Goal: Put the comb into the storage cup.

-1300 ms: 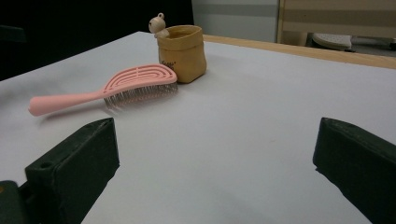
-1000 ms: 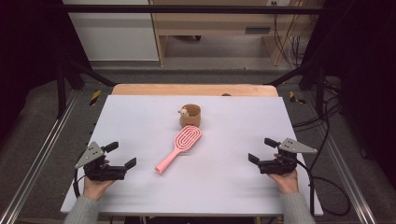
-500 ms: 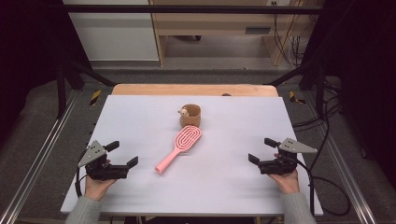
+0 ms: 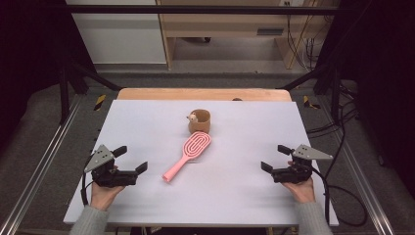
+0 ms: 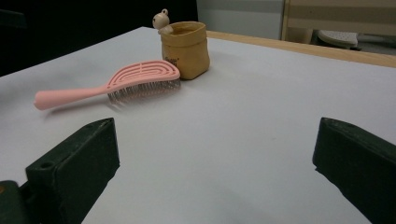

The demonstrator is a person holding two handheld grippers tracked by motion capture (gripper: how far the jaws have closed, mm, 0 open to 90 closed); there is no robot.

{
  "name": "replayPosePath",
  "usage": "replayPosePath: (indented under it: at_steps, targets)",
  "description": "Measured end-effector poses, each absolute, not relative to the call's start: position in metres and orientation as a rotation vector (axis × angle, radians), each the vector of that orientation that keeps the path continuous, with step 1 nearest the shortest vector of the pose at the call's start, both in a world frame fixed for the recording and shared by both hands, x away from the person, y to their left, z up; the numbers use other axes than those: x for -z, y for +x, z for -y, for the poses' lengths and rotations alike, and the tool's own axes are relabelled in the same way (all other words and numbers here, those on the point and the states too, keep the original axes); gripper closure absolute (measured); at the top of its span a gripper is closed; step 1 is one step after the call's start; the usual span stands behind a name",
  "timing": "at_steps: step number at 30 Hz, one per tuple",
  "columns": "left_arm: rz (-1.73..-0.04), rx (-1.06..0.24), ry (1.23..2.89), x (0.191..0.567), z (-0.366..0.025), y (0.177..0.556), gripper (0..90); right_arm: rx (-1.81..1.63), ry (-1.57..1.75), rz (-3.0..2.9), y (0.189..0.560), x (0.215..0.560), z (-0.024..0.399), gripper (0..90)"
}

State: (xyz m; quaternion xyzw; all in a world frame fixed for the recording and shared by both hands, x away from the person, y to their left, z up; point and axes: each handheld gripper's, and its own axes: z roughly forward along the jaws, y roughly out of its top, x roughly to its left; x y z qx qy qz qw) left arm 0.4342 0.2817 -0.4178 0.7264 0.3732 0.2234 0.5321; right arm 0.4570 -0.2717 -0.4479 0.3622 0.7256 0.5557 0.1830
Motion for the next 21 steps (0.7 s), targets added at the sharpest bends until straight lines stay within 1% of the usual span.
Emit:
replayPosePath:
  at_steps: [21]
  targets:
    - [-0.889, -0.511, 1.851, 0.404, -0.251, 0.448, 0.0, -1.551, 1.015, -2.058, 0.458, 0.448, 0.273, 0.9]
